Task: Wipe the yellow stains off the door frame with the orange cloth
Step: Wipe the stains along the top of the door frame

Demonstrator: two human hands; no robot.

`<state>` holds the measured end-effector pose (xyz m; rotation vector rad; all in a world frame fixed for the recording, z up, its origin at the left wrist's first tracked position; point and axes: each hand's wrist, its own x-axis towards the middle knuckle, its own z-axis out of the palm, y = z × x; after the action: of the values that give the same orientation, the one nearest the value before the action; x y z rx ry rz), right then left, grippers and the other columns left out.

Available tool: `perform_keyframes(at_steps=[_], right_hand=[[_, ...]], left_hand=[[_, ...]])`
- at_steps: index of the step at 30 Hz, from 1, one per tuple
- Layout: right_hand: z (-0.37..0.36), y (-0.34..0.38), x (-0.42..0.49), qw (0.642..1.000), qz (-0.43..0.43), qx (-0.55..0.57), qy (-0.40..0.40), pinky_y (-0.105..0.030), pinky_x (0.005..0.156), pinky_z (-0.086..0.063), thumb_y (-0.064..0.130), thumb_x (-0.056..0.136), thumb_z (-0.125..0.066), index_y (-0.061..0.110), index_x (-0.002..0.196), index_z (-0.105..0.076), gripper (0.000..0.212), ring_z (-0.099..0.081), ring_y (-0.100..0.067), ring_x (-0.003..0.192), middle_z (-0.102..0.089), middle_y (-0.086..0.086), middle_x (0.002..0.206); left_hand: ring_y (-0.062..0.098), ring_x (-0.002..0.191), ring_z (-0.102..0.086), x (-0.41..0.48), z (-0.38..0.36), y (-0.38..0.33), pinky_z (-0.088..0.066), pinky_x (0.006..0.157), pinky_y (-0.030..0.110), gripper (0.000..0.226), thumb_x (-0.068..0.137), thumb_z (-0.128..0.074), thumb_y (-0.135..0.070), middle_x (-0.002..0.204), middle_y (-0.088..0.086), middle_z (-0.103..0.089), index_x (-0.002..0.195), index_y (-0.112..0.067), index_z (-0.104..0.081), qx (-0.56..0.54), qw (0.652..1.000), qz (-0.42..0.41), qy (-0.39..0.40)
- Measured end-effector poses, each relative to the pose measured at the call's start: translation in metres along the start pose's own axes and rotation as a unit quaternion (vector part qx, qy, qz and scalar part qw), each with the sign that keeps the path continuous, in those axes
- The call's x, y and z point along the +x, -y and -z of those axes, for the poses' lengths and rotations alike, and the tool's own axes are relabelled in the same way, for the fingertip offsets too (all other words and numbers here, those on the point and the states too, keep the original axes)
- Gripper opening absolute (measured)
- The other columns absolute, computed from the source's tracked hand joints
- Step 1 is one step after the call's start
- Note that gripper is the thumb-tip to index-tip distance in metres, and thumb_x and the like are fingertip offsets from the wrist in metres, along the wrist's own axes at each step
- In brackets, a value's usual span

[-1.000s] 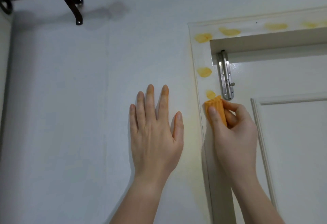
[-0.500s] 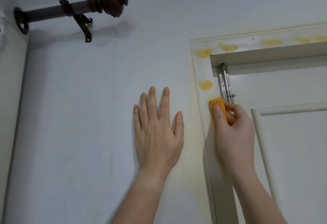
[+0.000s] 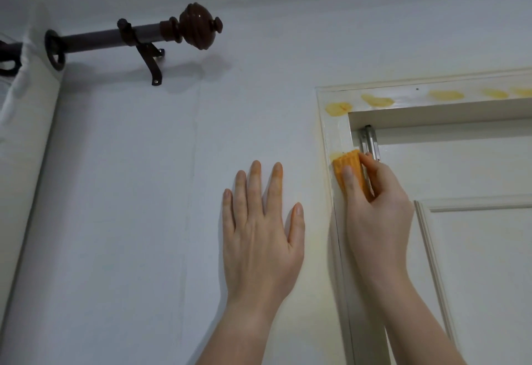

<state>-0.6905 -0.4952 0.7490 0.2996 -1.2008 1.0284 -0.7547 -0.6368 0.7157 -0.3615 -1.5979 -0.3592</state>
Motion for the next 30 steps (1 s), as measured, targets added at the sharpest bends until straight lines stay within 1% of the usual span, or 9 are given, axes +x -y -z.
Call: perform_keyframes(at_steps=[3,5,10,13,16,19,24,28,30], right_hand=[[0.005,-0.009,-0.008,0.996,0.047,-0.042,0.061,-0.008,0.111,-0.035,0.024,0.108,-0.050,0.027,0.148,-0.056,0.040,-0.048,0.004,0.140,-0.055,0.016,0.149],[0.008,-0.016,-0.013,0.990,0.081,-0.071,0.093,-0.008,0.115,-0.029,0.015,0.106,-0.048,0.028,0.150,-0.052,0.046,-0.037,0.002,0.147,-0.044,0.014,0.157],[0.005,-0.017,0.002,0.990,0.128,-0.046,0.035,-0.021,0.114,-0.042,0.009,0.099,-0.067,0.020,0.132,-0.071,0.035,-0.052,-0.002,0.139,-0.061,0.005,0.144],[0.005,-0.018,0.014,0.983,0.155,-0.086,0.048,-0.021,0.117,-0.039,0.018,0.098,-0.069,0.022,0.131,-0.072,0.033,-0.048,-0.005,0.143,-0.062,0.005,0.144],[0.013,-0.029,0.010,0.951,0.211,-0.164,0.156,-0.019,0.125,-0.018,0.021,0.107,-0.054,0.025,0.153,-0.049,0.046,-0.020,-0.008,0.157,-0.036,0.010,0.165],[0.015,-0.035,0.014,0.923,0.247,-0.192,0.226,-0.023,0.127,-0.003,0.024,0.113,-0.039,0.027,0.162,-0.025,0.052,0.000,-0.009,0.160,-0.010,0.016,0.172],[0.007,-0.027,0.016,0.949,0.200,-0.159,0.187,-0.027,0.127,-0.005,0.023,0.112,-0.037,0.031,0.163,-0.019,0.055,0.000,-0.002,0.158,-0.007,0.020,0.171],[-0.005,-0.031,0.002,0.933,0.233,-0.234,0.146,-0.035,0.128,-0.005,0.021,0.111,-0.036,0.024,0.164,-0.020,0.056,0.003,-0.017,0.161,-0.008,0.011,0.173],[-0.010,-0.029,0.016,0.936,0.226,-0.225,0.147,-0.036,0.129,-0.006,0.015,0.109,-0.038,0.025,0.164,-0.019,0.059,0.004,-0.014,0.160,-0.007,0.014,0.172]], left_hand=[[0.021,0.171,0.003,-0.001,0.001,0.001,-0.011,0.138,0.051,0.069,0.113,-0.019,-0.059,0.185,-0.001,-0.004,0.175,-0.034,-0.003,-0.002,1.000,-0.006,0.000],[0.021,0.171,0.003,-0.001,0.000,0.002,-0.011,0.138,0.051,0.069,0.113,-0.019,-0.059,0.185,-0.001,-0.003,0.175,-0.034,-0.002,0.002,1.000,-0.009,-0.001],[0.022,0.171,-0.001,-0.001,-0.002,0.003,-0.010,0.138,0.050,0.068,0.113,-0.020,-0.059,0.184,-0.002,-0.007,0.175,-0.035,-0.006,0.004,1.000,-0.008,-0.005],[0.021,0.171,0.000,-0.001,-0.002,0.004,-0.010,0.139,0.050,0.068,0.113,-0.020,-0.059,0.185,-0.002,-0.006,0.175,-0.035,-0.005,0.005,1.000,-0.013,-0.007],[0.021,0.171,0.000,-0.002,-0.002,0.005,-0.011,0.138,0.050,0.068,0.113,-0.020,-0.059,0.185,-0.002,-0.006,0.175,-0.035,-0.005,0.004,1.000,-0.020,-0.009],[0.022,0.171,-0.004,-0.001,-0.005,0.006,-0.016,0.137,0.052,0.068,0.113,-0.022,-0.058,0.184,-0.001,-0.009,0.175,-0.034,-0.009,0.002,1.000,-0.020,-0.020],[0.024,0.170,-0.011,0.000,-0.008,0.007,-0.019,0.135,0.052,0.068,0.112,-0.023,-0.057,0.183,0.000,-0.015,0.175,-0.033,-0.015,0.013,0.999,-0.021,-0.028],[0.027,0.169,-0.017,0.001,-0.009,0.007,-0.021,0.133,0.054,0.068,0.112,-0.025,-0.057,0.183,0.002,-0.019,0.175,-0.031,-0.019,0.024,0.999,-0.022,-0.029],[0.028,0.168,-0.022,0.002,-0.009,0.007,-0.022,0.132,0.054,0.068,0.111,-0.029,-0.056,0.182,0.003,-0.023,0.174,-0.030,-0.024,0.022,0.999,-0.021,-0.037]])
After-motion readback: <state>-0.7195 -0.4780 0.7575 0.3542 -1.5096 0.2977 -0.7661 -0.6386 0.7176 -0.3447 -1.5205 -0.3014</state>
